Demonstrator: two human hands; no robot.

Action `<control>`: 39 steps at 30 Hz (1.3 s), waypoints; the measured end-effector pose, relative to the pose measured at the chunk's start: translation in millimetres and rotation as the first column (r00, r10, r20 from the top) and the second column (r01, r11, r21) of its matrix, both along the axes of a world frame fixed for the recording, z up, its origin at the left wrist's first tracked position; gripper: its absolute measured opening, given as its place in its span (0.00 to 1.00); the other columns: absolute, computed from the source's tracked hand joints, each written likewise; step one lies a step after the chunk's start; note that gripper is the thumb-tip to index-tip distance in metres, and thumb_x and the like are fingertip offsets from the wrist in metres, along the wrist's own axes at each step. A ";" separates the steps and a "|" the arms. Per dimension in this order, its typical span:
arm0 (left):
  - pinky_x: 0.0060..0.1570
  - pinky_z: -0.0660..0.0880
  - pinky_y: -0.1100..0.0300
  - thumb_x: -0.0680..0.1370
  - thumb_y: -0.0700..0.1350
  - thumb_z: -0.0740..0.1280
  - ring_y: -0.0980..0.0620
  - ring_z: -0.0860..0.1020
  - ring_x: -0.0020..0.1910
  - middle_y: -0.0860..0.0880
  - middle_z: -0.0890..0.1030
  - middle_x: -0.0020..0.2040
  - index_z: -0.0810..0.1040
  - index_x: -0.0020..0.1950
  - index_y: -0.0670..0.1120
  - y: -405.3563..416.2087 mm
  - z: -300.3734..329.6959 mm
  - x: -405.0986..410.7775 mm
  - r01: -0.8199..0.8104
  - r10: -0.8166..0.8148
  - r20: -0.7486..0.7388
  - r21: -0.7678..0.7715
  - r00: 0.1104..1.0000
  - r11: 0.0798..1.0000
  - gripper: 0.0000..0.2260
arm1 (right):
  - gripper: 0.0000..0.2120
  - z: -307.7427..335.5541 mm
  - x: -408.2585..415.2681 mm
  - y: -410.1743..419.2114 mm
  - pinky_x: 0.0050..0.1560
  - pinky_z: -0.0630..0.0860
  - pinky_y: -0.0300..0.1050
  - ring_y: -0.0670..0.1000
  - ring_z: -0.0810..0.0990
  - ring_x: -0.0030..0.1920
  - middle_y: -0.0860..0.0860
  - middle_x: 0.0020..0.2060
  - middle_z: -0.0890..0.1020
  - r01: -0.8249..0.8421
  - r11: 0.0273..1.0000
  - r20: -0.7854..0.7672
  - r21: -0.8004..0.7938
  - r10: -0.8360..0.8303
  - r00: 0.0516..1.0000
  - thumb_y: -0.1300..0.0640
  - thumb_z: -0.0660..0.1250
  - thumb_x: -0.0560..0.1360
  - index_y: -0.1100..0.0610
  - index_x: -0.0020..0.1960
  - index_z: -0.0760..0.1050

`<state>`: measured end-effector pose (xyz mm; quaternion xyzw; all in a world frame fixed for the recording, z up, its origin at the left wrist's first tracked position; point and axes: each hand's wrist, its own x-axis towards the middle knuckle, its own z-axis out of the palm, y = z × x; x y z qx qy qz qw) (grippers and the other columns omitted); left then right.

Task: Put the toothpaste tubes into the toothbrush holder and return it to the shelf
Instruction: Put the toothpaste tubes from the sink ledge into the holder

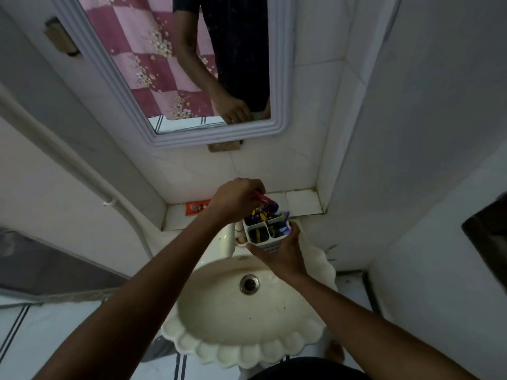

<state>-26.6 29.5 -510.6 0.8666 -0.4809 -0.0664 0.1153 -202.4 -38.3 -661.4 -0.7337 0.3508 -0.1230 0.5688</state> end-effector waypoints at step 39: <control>0.55 0.79 0.48 0.83 0.60 0.66 0.40 0.84 0.52 0.42 0.85 0.53 0.77 0.61 0.43 91.8 -162.4 135.3 -0.313 0.306 0.066 0.151 0.950 0.938 0.21 | 0.62 0.5 -1.0 32.6 0.72 0.80 0.55 0.47 0.78 0.71 0.39 0.72 0.77 0.176 0.973 -0.100 -0.148 -0.192 0.976 0.26 0.86 0.59 0.38 0.83 0.58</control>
